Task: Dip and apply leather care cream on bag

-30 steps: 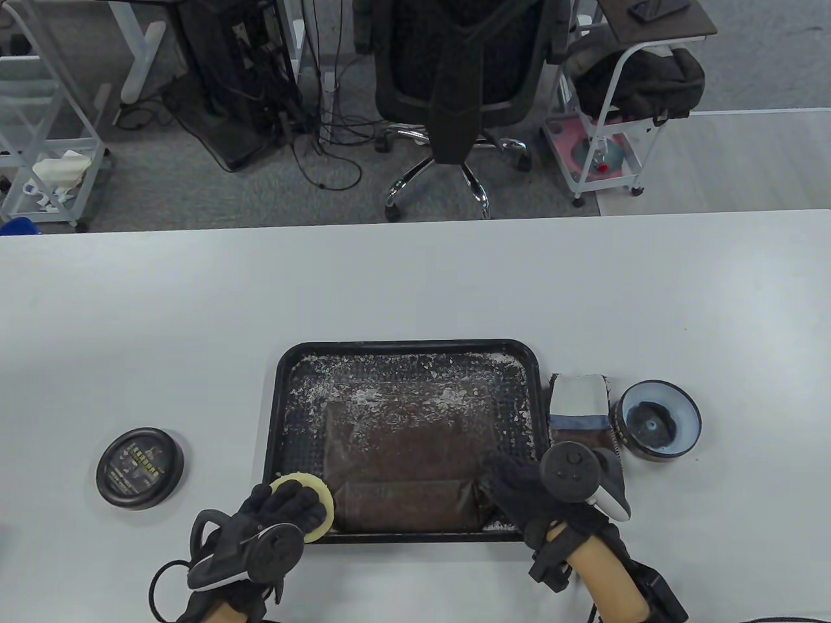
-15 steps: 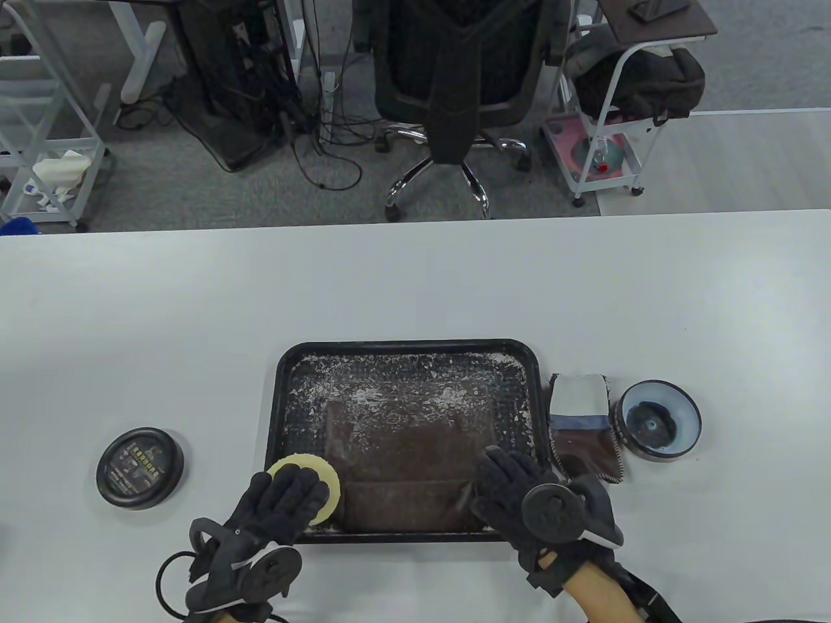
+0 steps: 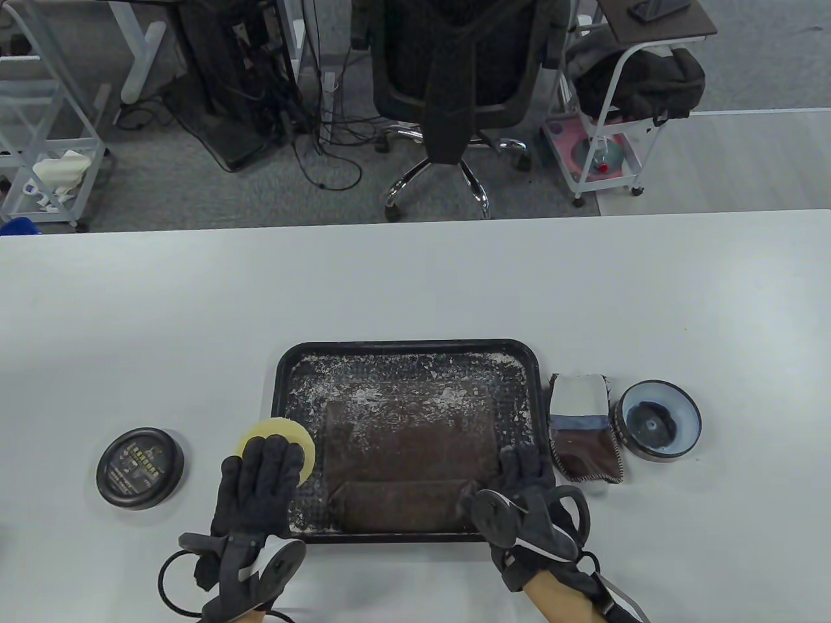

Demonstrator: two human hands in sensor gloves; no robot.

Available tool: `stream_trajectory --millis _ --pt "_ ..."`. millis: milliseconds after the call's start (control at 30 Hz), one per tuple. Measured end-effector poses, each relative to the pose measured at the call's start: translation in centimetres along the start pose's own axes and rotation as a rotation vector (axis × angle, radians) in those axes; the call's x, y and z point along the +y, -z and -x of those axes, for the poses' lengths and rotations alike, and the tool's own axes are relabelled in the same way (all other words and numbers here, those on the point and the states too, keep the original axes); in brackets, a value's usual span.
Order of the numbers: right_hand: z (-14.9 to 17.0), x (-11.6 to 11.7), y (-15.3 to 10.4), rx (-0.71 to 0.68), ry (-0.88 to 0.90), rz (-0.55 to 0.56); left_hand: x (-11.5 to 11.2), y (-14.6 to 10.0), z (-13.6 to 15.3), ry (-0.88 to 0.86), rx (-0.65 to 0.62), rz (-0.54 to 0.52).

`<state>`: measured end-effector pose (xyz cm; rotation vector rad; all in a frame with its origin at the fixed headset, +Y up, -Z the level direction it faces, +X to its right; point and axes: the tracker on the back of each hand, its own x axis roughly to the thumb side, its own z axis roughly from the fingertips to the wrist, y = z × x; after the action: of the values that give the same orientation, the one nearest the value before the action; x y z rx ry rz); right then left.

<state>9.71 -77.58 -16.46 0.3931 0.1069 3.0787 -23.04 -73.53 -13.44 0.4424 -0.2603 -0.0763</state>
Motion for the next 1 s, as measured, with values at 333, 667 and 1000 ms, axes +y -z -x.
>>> stream_trajectory --millis 333,667,1000 --pt "-0.2 0.1 1.1 0.166 0.102 -0.112 -0.3 -0.5 -0.8 0.090 -0.042 0.021" --pt "0.5 0.0 1.1 0.197 0.179 -0.090 -0.1 -1.1 -1.2 0.143 -0.025 -0.020" --pt "1.3 -0.7 0.2 0.157 0.327 0.028 -0.2 -1.0 -1.3 0.151 -0.025 0.001"
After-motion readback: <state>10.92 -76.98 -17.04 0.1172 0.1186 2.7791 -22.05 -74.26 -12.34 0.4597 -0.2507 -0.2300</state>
